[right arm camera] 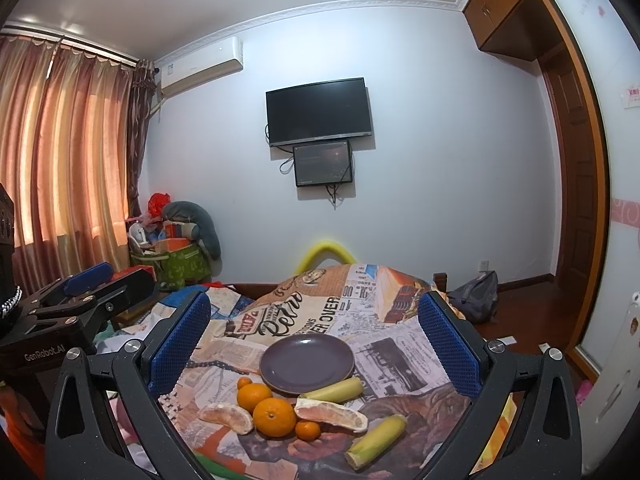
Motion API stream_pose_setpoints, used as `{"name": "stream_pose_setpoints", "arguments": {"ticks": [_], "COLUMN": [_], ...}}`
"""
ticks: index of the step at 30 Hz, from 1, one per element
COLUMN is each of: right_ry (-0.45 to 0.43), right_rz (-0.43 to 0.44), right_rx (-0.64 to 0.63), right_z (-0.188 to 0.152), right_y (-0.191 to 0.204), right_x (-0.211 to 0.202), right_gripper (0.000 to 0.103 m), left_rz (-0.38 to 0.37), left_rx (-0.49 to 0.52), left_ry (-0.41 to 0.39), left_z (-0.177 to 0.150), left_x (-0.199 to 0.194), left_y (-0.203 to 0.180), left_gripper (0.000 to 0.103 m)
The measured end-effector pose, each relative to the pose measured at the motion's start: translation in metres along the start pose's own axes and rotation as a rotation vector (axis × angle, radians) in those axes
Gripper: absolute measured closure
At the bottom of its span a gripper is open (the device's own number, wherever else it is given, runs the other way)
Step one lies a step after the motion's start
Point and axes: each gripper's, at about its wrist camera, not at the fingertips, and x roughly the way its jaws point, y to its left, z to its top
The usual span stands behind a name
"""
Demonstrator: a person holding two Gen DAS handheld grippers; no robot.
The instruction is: Organize fruits
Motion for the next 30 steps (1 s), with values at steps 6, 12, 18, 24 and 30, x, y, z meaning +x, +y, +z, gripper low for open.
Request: {"name": "stream_pose_setpoints", "arguments": {"ticks": [6,12,18,24,30], "right_ry": [0.0,0.002,0.001,0.001,0.002], "right_rz": [0.0,0.002,0.003,0.002,0.002], "right_rx": [-0.001,0.003,0.003,0.003,0.004], "right_z": [0.0003,0.0014,0.0015,0.0012,0.0006], "right_y": [0.0007,0.0016,0.0015,0.0021,0.0017], "right_x": [-0.0008,-0.0009,-0.0009,-0.001,-0.0011], "right_gripper": [0.0,0.0,0.0,0.0,0.0], "left_rz": [-0.002,-0.004,-0.004,-0.005,-0.006], "left_rx": [-0.002,0.001,0.001,0.0,0.001], "left_ry": [0.001,0.004,0.003,0.003,0.003], "left_z": [0.0003,-0.0004,-0.0014,-0.0014,-0.0022], "left_x": [-0.0001,0.0008,0.0003,0.0002,0.0001], "left_y": [-0.0001,-0.0021,-0.0024,-0.0025,-0.0026], "left_gripper": [0.0,0.0,0.0,0.0,0.0]}}
